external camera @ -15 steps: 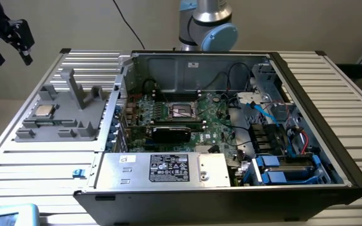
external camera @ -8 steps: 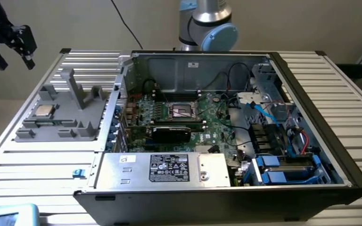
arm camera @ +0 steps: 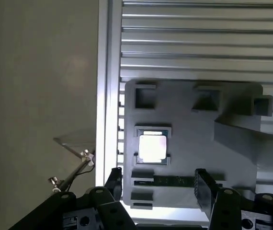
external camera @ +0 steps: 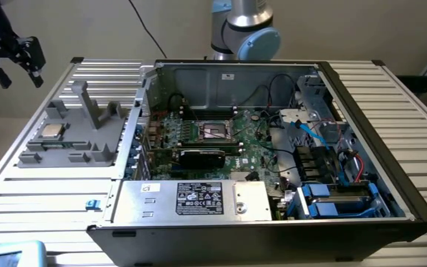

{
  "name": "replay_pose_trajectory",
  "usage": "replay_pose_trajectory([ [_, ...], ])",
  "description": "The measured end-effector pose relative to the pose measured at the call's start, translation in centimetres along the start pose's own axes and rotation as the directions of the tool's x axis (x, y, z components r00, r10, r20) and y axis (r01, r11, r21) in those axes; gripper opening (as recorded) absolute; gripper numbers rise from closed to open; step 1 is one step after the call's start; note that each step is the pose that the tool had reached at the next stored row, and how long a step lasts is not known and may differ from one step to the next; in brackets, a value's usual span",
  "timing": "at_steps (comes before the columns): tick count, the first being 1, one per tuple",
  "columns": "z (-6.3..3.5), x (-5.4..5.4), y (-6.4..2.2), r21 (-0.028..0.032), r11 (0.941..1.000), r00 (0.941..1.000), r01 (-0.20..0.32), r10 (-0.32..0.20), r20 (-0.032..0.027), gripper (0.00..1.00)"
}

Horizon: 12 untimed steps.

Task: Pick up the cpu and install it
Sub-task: 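Pick up the cpu and move it towards the insertion slot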

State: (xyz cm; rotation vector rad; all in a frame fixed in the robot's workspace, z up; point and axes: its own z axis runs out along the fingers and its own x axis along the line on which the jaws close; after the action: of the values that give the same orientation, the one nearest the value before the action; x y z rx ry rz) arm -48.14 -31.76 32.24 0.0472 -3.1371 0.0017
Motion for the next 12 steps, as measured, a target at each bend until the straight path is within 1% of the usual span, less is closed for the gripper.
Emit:
replay_pose_trajectory([
  [5,0.92,0.0,-0.57,-0.0008,1.0,1.0,0.0,0.0,0.0,0.72],
  [8,1.46,0.0,-0.66,-0.0012,1.0,1.0,0.0,0.0,-0.0001,0.74],
  [9,1.64,0.0,-0.73,-0.0029,1.0,1.0,0.0,0.0,0.0,0.8],
  [12,2.18,0.0,-1.08,-0.0102,0.9999,1.0,0.0,0.0,0.0001,0.8],
])
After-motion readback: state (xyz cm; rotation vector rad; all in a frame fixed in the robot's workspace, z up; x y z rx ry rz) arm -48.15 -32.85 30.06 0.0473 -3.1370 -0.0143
